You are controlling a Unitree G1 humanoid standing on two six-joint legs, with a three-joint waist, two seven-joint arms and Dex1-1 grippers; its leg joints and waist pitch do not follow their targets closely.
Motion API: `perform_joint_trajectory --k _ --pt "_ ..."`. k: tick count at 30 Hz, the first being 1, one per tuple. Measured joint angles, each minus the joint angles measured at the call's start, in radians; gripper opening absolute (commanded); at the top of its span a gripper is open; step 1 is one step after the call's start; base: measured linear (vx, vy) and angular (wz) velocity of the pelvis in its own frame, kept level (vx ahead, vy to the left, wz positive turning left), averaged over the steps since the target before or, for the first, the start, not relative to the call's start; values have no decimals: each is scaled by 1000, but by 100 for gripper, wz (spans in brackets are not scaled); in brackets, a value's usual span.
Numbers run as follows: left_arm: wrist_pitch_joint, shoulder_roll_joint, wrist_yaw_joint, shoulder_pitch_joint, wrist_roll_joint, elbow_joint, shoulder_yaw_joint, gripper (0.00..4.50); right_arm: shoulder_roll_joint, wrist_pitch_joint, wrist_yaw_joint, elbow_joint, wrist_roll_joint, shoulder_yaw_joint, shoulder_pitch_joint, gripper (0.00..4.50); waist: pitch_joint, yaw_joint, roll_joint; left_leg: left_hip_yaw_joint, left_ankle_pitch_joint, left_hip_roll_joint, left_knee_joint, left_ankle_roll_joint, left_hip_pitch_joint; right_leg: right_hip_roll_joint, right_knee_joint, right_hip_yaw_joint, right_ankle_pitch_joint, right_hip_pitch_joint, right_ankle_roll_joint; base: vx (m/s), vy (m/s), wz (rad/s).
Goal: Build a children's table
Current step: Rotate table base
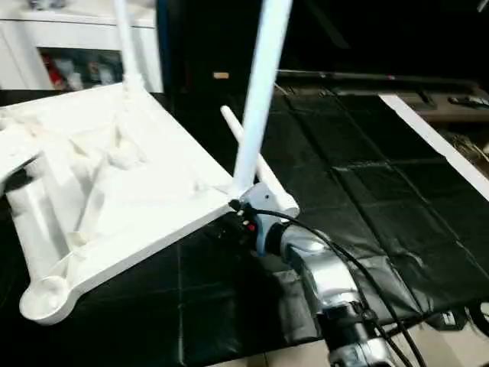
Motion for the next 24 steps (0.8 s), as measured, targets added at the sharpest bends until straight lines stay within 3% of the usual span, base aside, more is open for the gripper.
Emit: perform_joint_trajectory --k 9,12,17,24 --pt "-44 -40 -52 56 -19 35 -76 7 37 -36 -49 111 -34 10 -59 450 0 -7 -1 -1 0 0 1 0 2 0 5 0 0 0 0 0 0 0" --pt "-43 -10 -116 93 -21 31 -116 7 58 -54 -70 177 -44 11 -74 450 1 -9 2 -1 0 0 1 0 2 0 5 0 0 0 -1 0 0 0" --pt "-65 111 -284 173 -64 -106 -172 7 103 -112 -126 332 -74 18 -153 450 4 -23 7 -2 0 0 1 -1 2 1 5 0 2 1 -2 0 0 0" --pt "-25 78 -416 203 -190 -256 -195 7 138 -166 -191 478 -82 -6 -230 450 5 -28 10 -2 0 0 2 -1 3 0 6 1 5 1 -8 0 0 0"
